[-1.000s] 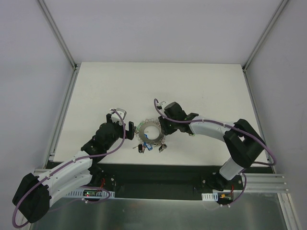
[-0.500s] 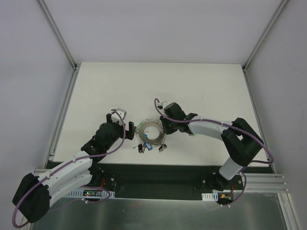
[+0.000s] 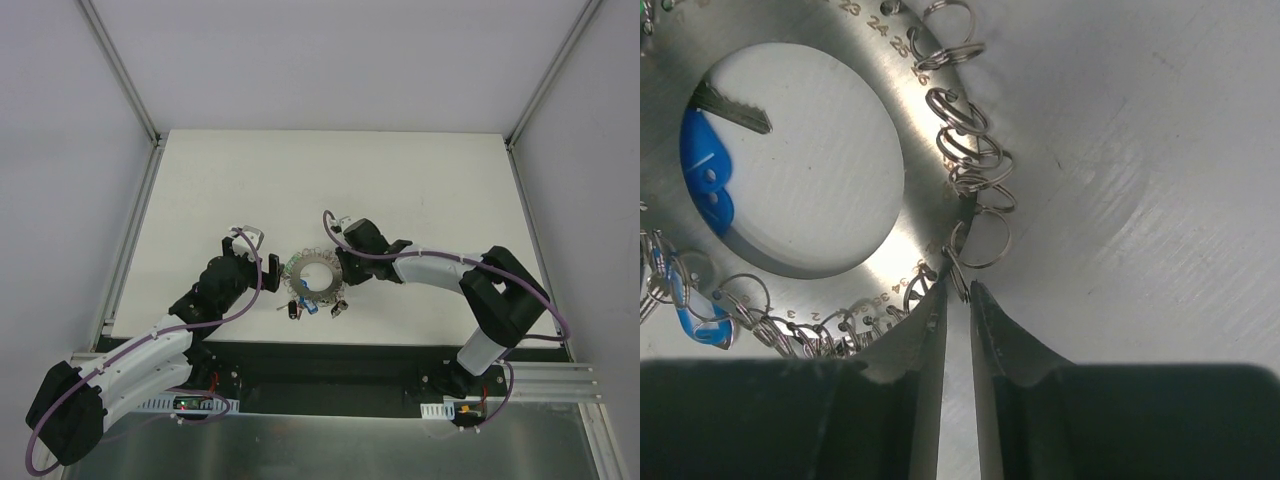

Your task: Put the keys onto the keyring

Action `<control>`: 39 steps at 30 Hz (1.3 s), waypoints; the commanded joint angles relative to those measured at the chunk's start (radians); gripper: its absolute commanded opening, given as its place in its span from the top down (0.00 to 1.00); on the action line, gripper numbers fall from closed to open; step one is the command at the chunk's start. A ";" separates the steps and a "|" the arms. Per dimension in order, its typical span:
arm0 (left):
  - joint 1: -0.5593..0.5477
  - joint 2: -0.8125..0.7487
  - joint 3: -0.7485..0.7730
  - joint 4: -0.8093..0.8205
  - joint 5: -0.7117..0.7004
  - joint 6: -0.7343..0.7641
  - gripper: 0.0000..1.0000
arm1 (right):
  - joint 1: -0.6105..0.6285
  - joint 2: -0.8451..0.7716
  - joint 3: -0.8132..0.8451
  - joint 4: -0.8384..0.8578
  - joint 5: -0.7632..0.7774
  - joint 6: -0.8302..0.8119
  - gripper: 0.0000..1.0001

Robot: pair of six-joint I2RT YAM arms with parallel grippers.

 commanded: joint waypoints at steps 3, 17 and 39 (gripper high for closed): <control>0.000 -0.011 0.011 0.025 0.020 0.006 0.13 | 0.009 -0.012 -0.024 0.033 0.012 0.018 0.82; 0.001 -0.010 0.011 0.025 0.022 0.008 0.13 | 0.009 -0.018 -0.049 0.074 -0.005 -0.003 0.98; 0.001 -0.013 0.043 0.318 0.589 0.129 0.05 | 0.045 -0.446 0.155 -0.304 -0.148 -0.580 0.99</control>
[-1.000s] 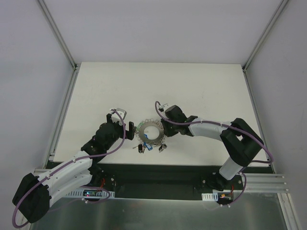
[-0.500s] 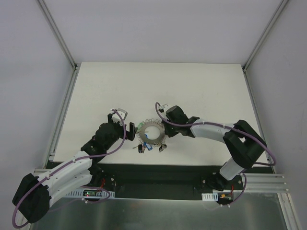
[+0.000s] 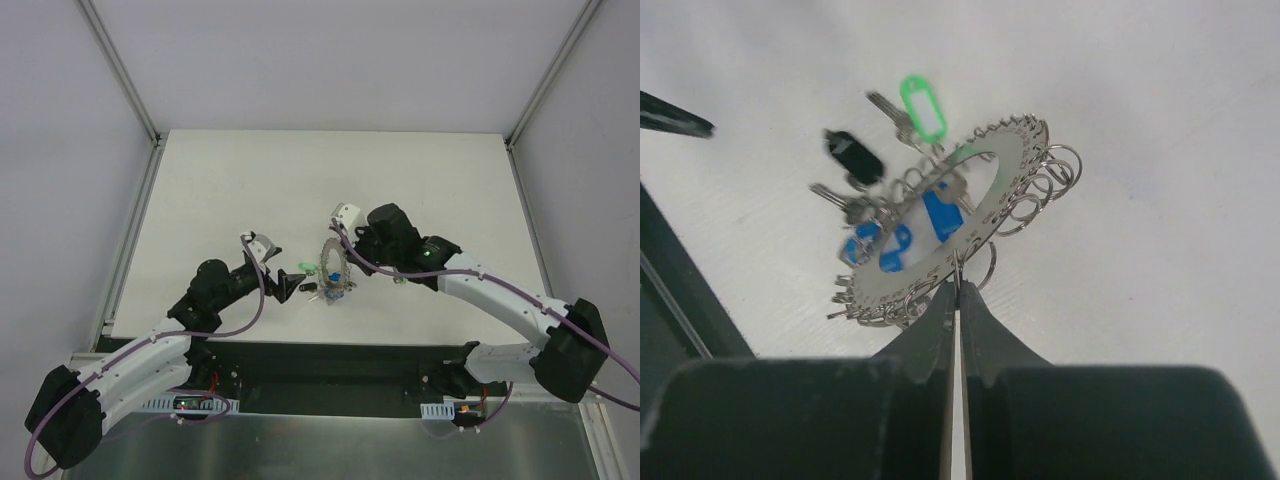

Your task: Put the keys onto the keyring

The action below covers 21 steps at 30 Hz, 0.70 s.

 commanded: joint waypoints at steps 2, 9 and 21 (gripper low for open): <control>0.001 0.084 0.133 0.124 0.350 0.054 0.05 | 0.027 -0.118 0.141 -0.188 -0.102 -0.204 0.99; -0.004 0.198 0.264 0.127 0.582 0.105 0.09 | 0.040 -0.193 0.191 -0.274 -0.164 -0.269 0.99; -0.100 0.362 0.397 0.125 0.685 0.152 0.48 | 0.038 -0.203 0.204 -0.314 -0.255 -0.244 0.99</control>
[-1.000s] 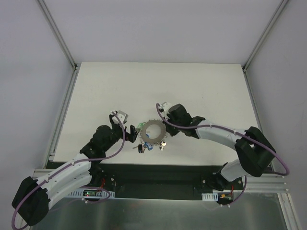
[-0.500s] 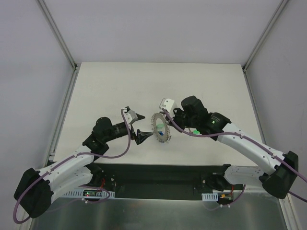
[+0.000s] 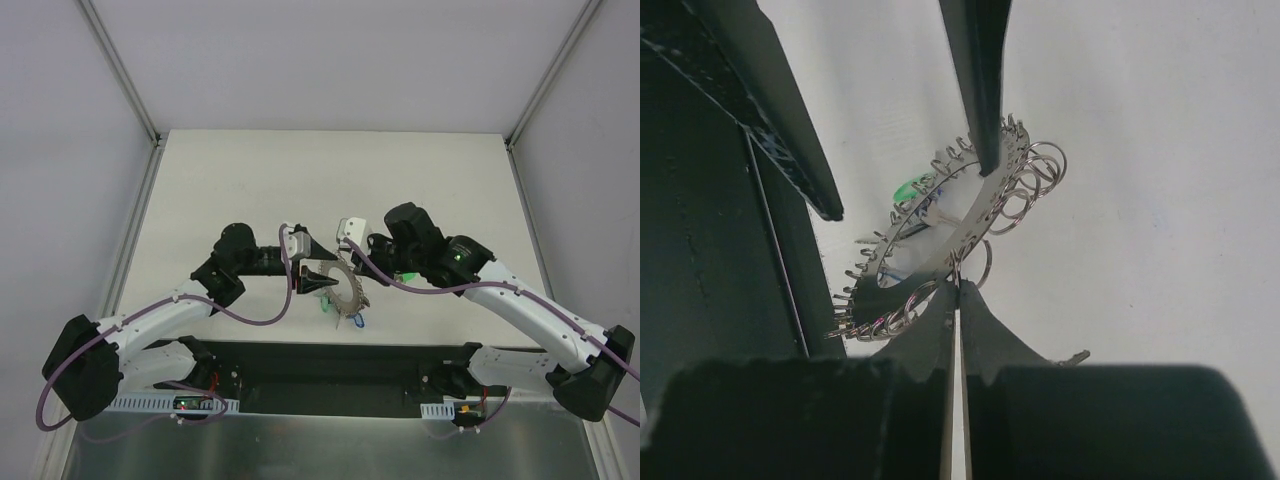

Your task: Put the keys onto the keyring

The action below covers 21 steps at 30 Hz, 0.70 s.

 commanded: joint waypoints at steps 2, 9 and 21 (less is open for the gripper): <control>-0.040 0.043 0.055 0.051 0.042 0.030 0.54 | 0.004 -0.036 0.036 0.049 -0.071 0.017 0.99; -0.074 0.080 0.051 0.078 -0.078 0.027 0.57 | 0.002 -0.042 0.012 0.086 -0.083 0.042 0.99; -0.092 0.082 0.037 0.116 -0.127 0.023 0.61 | 0.002 -0.045 0.000 0.114 -0.105 0.062 0.99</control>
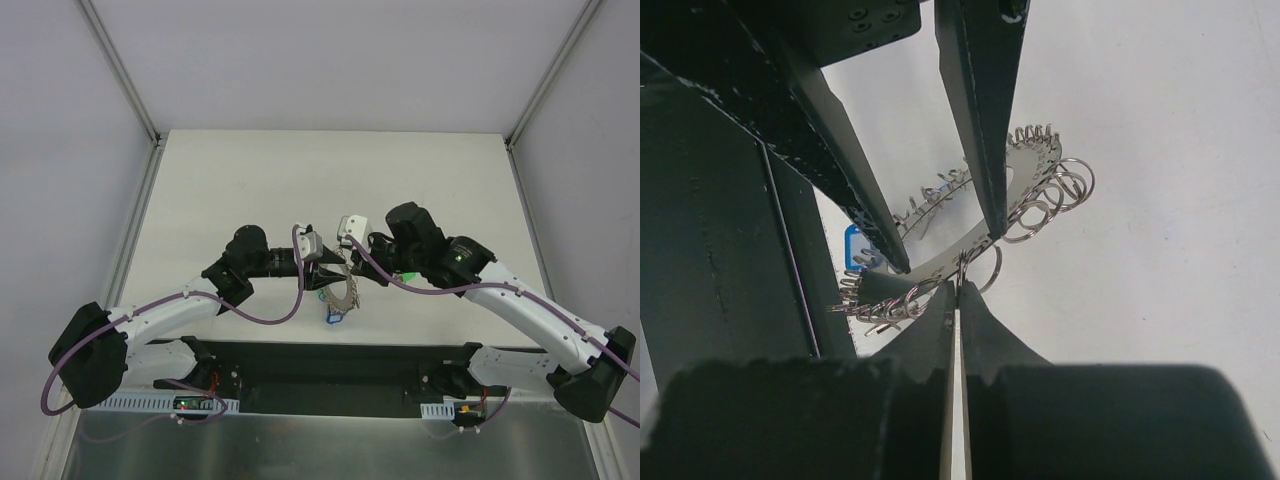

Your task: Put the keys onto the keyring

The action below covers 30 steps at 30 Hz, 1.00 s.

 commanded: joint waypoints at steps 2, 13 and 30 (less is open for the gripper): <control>-0.014 -0.001 0.017 0.083 -0.012 0.018 0.62 | 0.003 -0.041 0.007 0.088 -0.067 0.023 0.99; -0.033 0.023 0.027 0.079 0.016 0.010 0.79 | 0.004 -0.047 0.001 0.100 -0.082 0.029 0.99; -0.059 0.066 0.077 -0.061 -0.006 0.054 0.90 | 0.004 -0.048 0.004 0.117 -0.082 0.029 0.99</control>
